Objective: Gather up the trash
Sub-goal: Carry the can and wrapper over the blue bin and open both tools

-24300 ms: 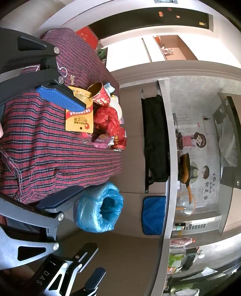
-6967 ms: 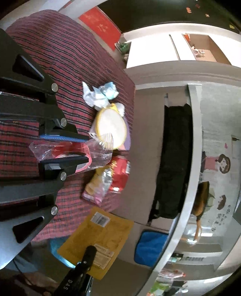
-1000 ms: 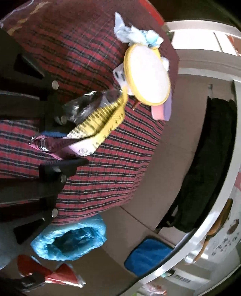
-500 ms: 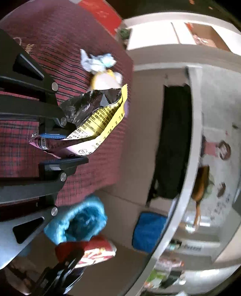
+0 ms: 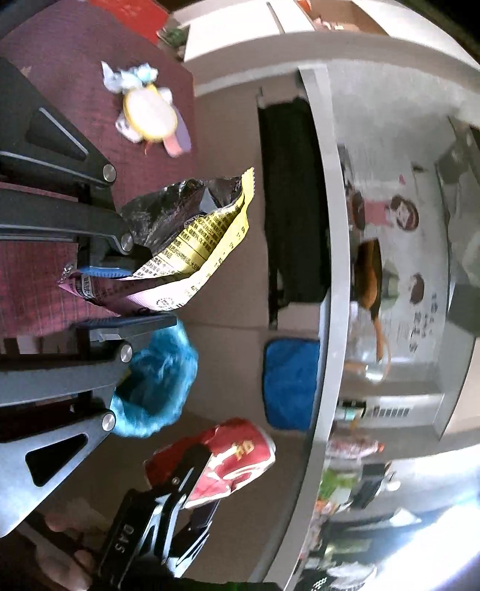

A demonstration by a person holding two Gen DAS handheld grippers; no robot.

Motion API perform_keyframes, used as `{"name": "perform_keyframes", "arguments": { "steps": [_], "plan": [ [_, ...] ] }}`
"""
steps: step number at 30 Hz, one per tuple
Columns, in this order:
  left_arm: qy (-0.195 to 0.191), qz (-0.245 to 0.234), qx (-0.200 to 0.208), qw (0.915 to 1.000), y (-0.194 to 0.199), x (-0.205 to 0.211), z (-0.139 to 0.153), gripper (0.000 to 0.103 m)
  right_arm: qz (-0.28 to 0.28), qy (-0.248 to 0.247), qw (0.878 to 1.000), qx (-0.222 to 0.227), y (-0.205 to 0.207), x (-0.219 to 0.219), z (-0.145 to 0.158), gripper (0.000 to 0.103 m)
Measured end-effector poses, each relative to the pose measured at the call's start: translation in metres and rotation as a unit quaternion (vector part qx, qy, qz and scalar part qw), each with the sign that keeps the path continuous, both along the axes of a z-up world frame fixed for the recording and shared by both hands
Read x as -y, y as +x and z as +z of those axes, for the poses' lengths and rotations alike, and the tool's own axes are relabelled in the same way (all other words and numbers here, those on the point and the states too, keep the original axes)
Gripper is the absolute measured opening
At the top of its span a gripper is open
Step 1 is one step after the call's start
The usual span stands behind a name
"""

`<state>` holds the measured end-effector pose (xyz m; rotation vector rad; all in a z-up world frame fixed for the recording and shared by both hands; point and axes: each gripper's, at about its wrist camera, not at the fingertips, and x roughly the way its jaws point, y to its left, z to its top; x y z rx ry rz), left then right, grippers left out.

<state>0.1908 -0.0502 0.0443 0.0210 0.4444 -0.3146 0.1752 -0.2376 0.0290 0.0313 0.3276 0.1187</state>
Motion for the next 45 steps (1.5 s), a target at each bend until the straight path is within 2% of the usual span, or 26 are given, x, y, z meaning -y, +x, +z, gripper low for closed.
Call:
{"name": "perform_keyframes", "arguments": {
  "steps": [6,16,37,45],
  "plan": [
    [0.008,-0.014,0.004,0.9999,0.011,0.032,-0.007,0.017,-0.029,0.001,1.000,-0.004,0.006,0.027,-0.006,0.080],
    [0.014,-0.029,0.004,0.9995,0.034,0.058,-0.025,0.017,-0.050,-0.006,0.999,-0.010,0.023,0.051,-0.022,0.080],
    [0.008,-0.040,-0.064,0.9971,0.099,0.082,-0.072,0.017,-0.065,-0.012,0.996,-0.067,0.070,0.074,-0.065,0.080],
    [-0.004,-0.063,-0.092,0.9937,0.120,0.089,-0.084,0.017,-0.063,-0.002,0.995,-0.082,0.087,0.081,-0.074,0.080]
  ]
}}
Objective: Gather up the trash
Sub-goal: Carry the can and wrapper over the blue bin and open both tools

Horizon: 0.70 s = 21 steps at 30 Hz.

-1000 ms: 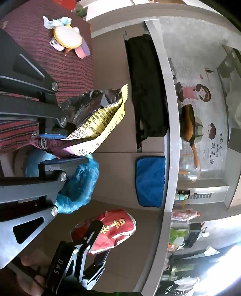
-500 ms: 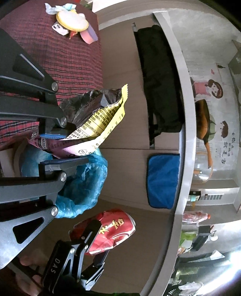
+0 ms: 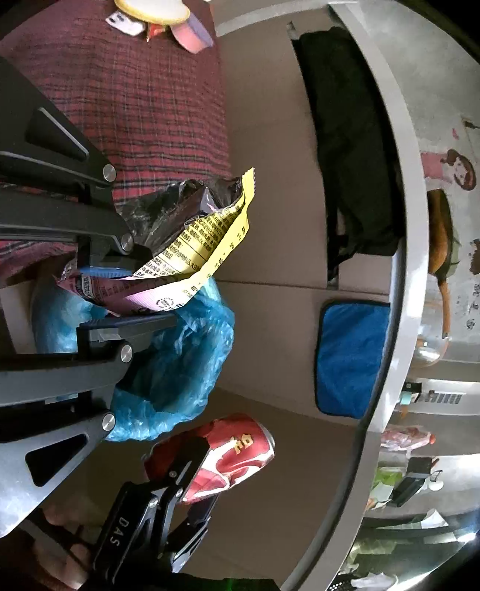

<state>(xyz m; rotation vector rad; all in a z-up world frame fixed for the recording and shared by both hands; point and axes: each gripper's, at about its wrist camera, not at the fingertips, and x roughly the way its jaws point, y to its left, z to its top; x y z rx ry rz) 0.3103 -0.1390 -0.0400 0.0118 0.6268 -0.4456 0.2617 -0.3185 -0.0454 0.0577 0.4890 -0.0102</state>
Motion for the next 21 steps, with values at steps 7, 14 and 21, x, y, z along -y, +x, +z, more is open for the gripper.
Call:
{"name": "perform_keyframes", "arguments": {
  "steps": [7,14,21],
  "plan": [
    [-0.005,-0.010,-0.023,0.9997,0.019,0.004,-0.008,0.017,0.002,0.010,1.000,-0.011,0.010,0.005,-0.005,0.080],
    [-0.001,-0.025,-0.039,0.9989,0.030,0.012,-0.018,0.017,0.004,0.015,1.000,-0.020,0.023,0.008,-0.012,0.080],
    [-0.029,-0.035,-0.066,0.9968,0.049,0.010,-0.024,0.051,0.025,0.053,0.997,-0.048,0.040,0.013,-0.020,0.081]
  ]
}}
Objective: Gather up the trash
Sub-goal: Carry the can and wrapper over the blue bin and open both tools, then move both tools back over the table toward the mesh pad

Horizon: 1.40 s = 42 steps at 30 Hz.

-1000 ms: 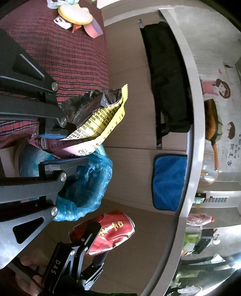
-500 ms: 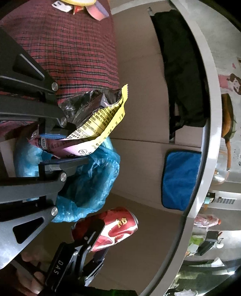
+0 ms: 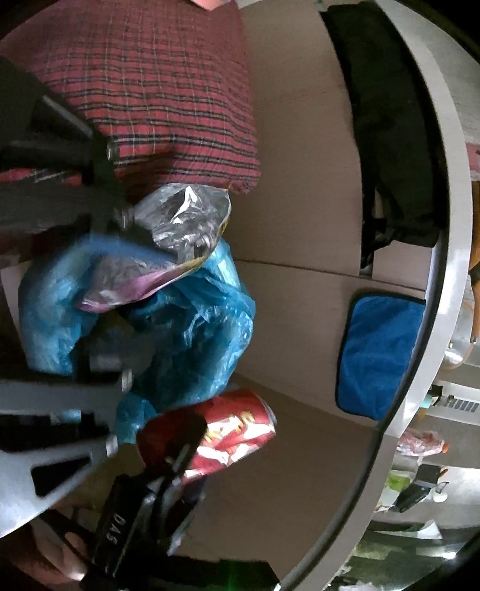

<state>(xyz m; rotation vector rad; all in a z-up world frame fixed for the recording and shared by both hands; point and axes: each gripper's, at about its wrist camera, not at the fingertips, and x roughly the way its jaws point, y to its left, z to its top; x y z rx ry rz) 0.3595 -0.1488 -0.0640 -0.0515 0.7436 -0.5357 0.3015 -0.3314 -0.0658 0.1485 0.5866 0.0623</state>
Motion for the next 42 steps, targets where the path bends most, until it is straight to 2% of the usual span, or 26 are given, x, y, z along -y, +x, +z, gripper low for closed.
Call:
{"name": "perform_keyframes", "arguments": {
  "steps": [1,4,12,19,22,25,30,35,39,42],
  "plan": [
    [-0.003,-0.002,-0.003,1.0000,0.001,-0.001,0.000,0.054,0.004,0.005,1.000,-0.007,0.002,0.000,-0.002,0.081],
    [-0.014,-0.002,-0.015,0.9998,0.006,-0.004,0.001,0.054,0.010,0.018,0.999,-0.024,0.007,0.000,-0.009,0.082],
    [-0.024,0.010,-0.014,0.9996,0.002,-0.015,0.006,0.054,-0.001,0.012,1.000,0.010,-0.005,-0.003,0.004,0.086],
    [-0.020,0.024,0.004,0.9995,-0.012,-0.034,0.019,0.054,0.005,0.025,1.000,0.015,-0.012,-0.006,0.017,0.088],
    [-0.013,0.033,0.016,0.9992,-0.022,-0.049,0.025,0.054,0.017,0.018,1.000,0.004,-0.014,-0.015,0.023,0.088],
    [0.002,0.052,0.031,0.9982,-0.033,-0.069,0.030,0.054,0.029,-0.020,0.999,0.013,-0.021,-0.035,0.033,0.088],
    [0.020,0.091,0.039,0.9949,-0.048,-0.117,0.036,0.054,0.066,-0.087,0.993,0.042,-0.034,-0.087,0.051,0.088],
    [0.017,0.142,0.044,0.9888,-0.060,-0.181,0.042,0.054,0.120,-0.104,0.985,0.066,-0.038,-0.139,0.064,0.088],
    [0.015,0.201,0.051,0.9782,-0.070,-0.248,0.044,0.054,0.185,-0.116,0.975,0.050,-0.032,-0.189,0.069,0.089],
    [0.012,0.242,0.046,0.9692,-0.077,-0.300,0.040,0.054,0.212,-0.127,0.969,0.008,-0.017,-0.231,0.069,0.087]
  ]
}}
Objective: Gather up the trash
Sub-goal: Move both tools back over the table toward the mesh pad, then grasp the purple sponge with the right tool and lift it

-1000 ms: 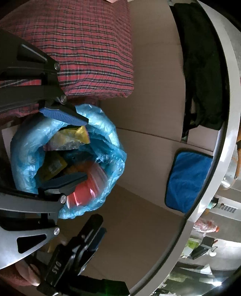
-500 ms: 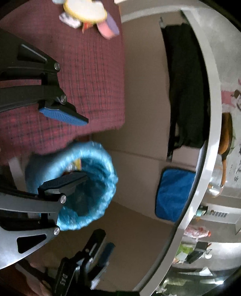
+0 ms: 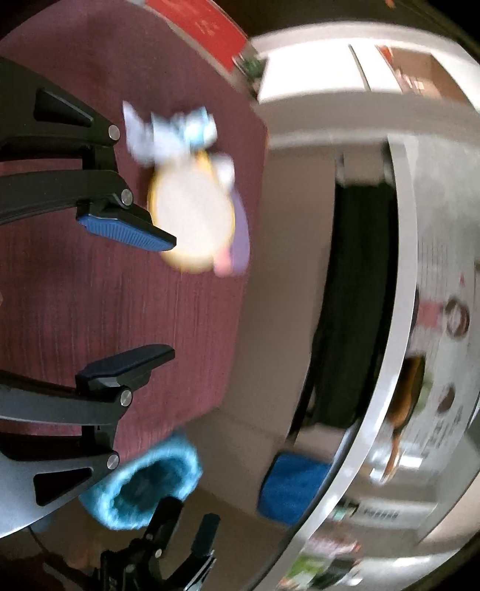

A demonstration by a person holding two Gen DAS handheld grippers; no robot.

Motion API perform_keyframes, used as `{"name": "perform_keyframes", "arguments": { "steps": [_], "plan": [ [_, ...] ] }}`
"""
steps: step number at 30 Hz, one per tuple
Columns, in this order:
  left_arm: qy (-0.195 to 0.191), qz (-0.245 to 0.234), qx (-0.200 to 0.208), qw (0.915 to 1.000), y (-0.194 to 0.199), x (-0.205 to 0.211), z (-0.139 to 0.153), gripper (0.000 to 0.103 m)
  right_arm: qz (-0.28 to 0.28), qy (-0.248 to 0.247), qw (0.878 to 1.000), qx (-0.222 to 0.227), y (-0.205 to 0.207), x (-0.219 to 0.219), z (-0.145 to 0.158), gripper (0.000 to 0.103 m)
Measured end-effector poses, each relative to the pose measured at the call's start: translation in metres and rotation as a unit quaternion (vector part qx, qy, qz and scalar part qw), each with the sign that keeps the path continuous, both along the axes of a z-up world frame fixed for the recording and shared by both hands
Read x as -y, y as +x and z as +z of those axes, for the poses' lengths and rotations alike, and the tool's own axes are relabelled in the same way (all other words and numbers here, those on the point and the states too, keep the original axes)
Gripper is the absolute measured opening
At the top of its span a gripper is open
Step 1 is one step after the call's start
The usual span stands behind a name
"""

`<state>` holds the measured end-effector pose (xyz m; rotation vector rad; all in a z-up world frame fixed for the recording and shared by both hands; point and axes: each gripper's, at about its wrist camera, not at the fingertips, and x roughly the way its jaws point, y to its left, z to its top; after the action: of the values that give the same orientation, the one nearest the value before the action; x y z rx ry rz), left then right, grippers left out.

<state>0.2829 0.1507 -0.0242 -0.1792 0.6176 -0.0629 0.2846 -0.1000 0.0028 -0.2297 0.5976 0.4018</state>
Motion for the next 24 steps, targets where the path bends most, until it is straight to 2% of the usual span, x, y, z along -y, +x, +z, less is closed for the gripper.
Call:
{"name": "perform_keyframes", "arguments": {
  "steps": [2,5,7,9,10,13,20,24],
  "plan": [
    [-0.007,0.023,-0.005,0.9997,-0.003,-0.033,-0.005,0.054,0.029,0.008,0.999,-0.013,0.008,-0.026,0.001,0.079],
    [-0.016,0.054,-0.006,0.9984,-0.009,-0.075,-0.012,0.054,0.043,0.000,0.999,-0.015,0.022,-0.067,0.001,0.078],
    [-0.025,0.069,-0.007,0.9973,-0.012,-0.099,-0.017,0.054,0.065,0.000,0.997,-0.045,0.037,-0.090,-0.004,0.072],
    [-0.034,0.082,-0.008,0.9960,-0.016,-0.121,-0.022,0.054,0.096,-0.002,0.991,-0.091,0.054,-0.116,-0.014,0.044],
    [-0.036,0.085,-0.010,0.9957,-0.016,-0.127,-0.024,0.054,0.103,-0.010,0.989,-0.102,0.061,-0.130,-0.019,0.043],
    [-0.039,0.091,-0.015,0.9949,-0.018,-0.150,-0.029,0.054,0.104,-0.036,0.990,-0.088,0.078,-0.161,-0.029,0.043],
    [-0.045,0.093,-0.020,0.9945,-0.013,-0.177,-0.038,0.054,0.128,-0.048,0.987,-0.081,0.150,-0.213,-0.038,0.047],
    [-0.046,0.086,-0.037,0.9945,-0.007,-0.178,-0.048,0.054,0.124,-0.053,0.984,-0.117,0.201,-0.237,-0.057,0.047]
  ]
}}
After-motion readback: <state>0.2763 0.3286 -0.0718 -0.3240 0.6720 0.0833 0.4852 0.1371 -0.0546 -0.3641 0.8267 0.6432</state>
